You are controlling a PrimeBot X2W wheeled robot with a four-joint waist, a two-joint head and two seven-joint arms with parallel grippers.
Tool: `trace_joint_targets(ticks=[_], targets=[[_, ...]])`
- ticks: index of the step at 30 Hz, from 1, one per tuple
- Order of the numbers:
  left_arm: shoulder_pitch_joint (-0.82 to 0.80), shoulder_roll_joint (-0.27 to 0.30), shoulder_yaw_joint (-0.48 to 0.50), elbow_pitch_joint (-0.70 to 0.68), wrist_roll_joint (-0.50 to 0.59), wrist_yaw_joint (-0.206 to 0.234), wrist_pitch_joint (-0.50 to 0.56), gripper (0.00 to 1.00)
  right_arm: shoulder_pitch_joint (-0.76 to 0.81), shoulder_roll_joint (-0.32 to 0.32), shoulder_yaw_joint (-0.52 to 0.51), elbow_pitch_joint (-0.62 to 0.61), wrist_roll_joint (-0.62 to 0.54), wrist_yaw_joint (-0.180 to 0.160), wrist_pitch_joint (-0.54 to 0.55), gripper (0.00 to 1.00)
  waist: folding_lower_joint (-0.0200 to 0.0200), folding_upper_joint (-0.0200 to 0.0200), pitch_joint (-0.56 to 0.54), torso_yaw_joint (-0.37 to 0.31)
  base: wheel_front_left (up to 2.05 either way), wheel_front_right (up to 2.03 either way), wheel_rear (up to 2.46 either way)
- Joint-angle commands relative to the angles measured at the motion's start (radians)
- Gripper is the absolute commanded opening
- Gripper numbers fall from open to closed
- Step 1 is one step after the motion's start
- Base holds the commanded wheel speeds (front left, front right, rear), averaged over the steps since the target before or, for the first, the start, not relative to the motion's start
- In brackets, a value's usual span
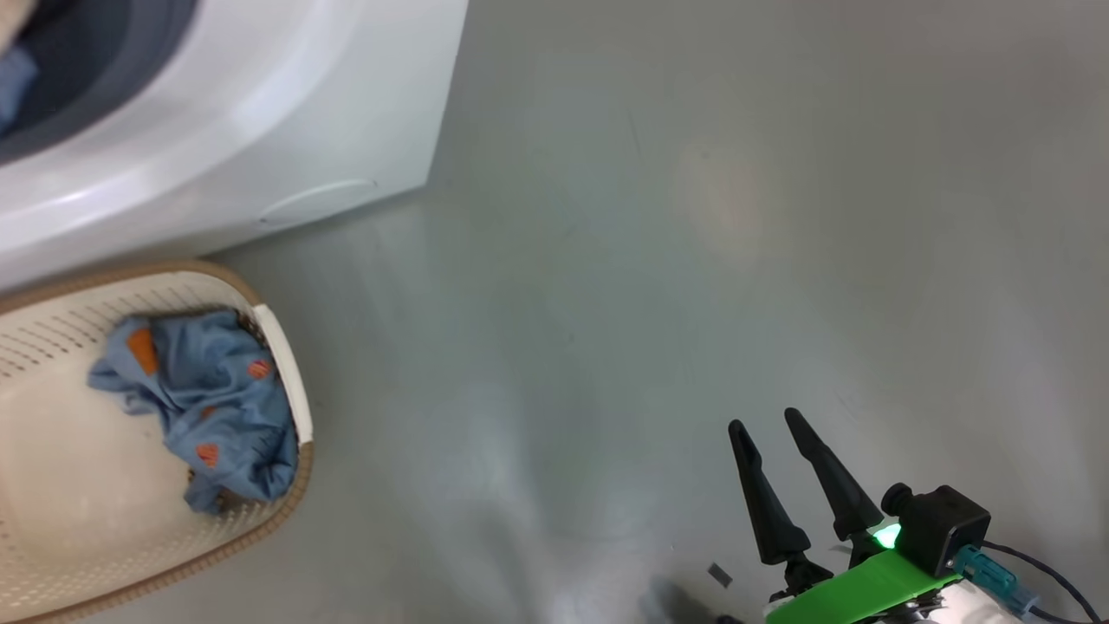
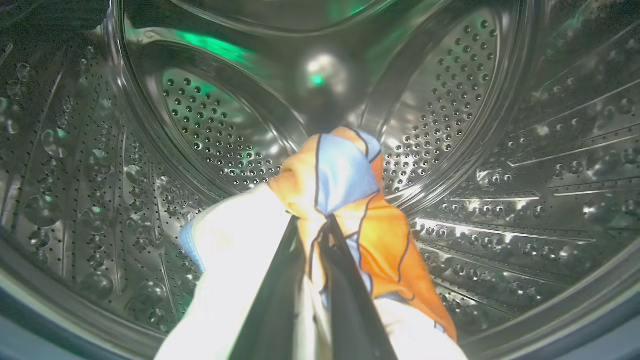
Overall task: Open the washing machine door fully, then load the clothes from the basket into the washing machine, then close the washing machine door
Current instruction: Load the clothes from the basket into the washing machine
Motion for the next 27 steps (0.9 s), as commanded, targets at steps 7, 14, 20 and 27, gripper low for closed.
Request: trace_joint_targets(ticks=[7,14,20,27], targets=[[-0.094,0.084,0.011,-0.026,0.031,-0.008,-0.006,0.00,0.010,-0.009,0.019,-0.005,0.012,0.010,-0.012,1.00,0.0000,-0.0001,0.082,-0.029,0.00,0.00,0.00],[-0.182,0.099,0.038,-0.076,0.026,-0.016,-0.006,0.00,0.005,-0.011,0.026,-0.012,0.021,0.010,-0.012,1.00,0.0000,-0.0001,0.136,-0.046,0.00,0.00,0.00],[-0.202,0.087,0.052,-0.163,0.046,-0.023,-0.006,0.00,-0.003,-0.010,0.034,-0.008,0.027,0.010,-0.012,1.00,0.0000,-0.0001,0.155,-0.049,0.00,0.00,0.00],[-0.175,0.079,0.031,-0.085,0.082,-0.029,-0.006,0.00,-0.011,-0.009,0.050,-0.003,0.035,0.010,-0.012,1.00,0.0000,-0.0001,0.155,-0.056,0.00,0.00,0.00]])
